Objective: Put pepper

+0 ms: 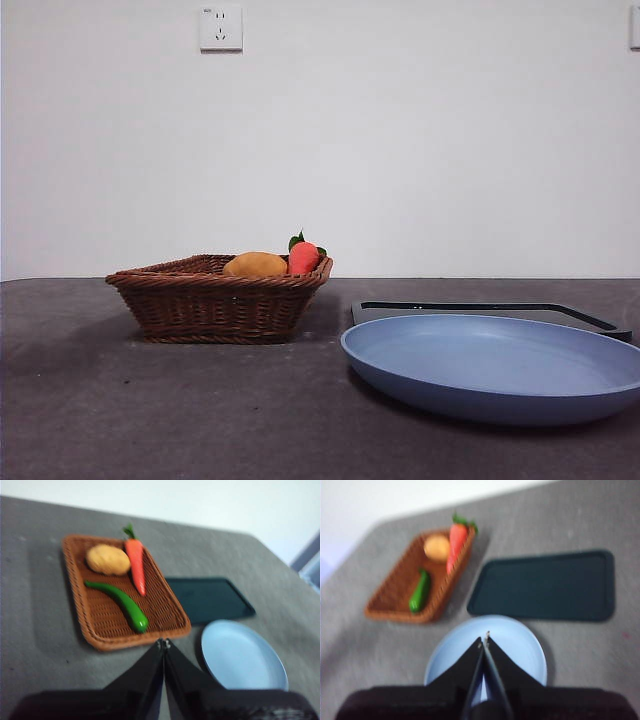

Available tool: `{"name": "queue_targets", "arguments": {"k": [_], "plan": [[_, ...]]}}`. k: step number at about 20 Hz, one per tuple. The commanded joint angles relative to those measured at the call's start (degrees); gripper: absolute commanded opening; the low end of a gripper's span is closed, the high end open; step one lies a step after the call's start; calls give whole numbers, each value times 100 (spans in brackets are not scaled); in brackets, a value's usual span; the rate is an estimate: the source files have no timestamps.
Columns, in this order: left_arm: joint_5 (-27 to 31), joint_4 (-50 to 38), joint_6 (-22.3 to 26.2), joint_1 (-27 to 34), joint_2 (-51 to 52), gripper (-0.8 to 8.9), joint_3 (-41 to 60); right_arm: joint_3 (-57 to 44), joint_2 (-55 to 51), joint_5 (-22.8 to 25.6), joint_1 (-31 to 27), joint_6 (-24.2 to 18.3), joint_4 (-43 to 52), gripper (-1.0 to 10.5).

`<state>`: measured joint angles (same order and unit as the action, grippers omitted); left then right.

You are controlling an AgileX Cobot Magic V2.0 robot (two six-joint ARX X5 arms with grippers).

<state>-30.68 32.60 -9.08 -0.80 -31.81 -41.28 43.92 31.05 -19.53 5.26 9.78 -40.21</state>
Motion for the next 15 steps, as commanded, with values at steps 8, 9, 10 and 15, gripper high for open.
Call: {"name": "queue_targets", "arguments": {"k": [8,9,10,15], "plan": [[-396,1521,1104,2,-452,6,-645,1381,1147,0,17,-1631,-2472,3],[-398,1561,1104,2,-455,6,-645,1381,1178,-2,17,-1628,-2487,4],[-398,1556,1104,2,-455,6,-645,1381,1182,-2,17,-1628,-2479,4],[-402,1547,1075,2,-455,163,-645,1381,1182,-2,17,-1591,-2472,102]]}}
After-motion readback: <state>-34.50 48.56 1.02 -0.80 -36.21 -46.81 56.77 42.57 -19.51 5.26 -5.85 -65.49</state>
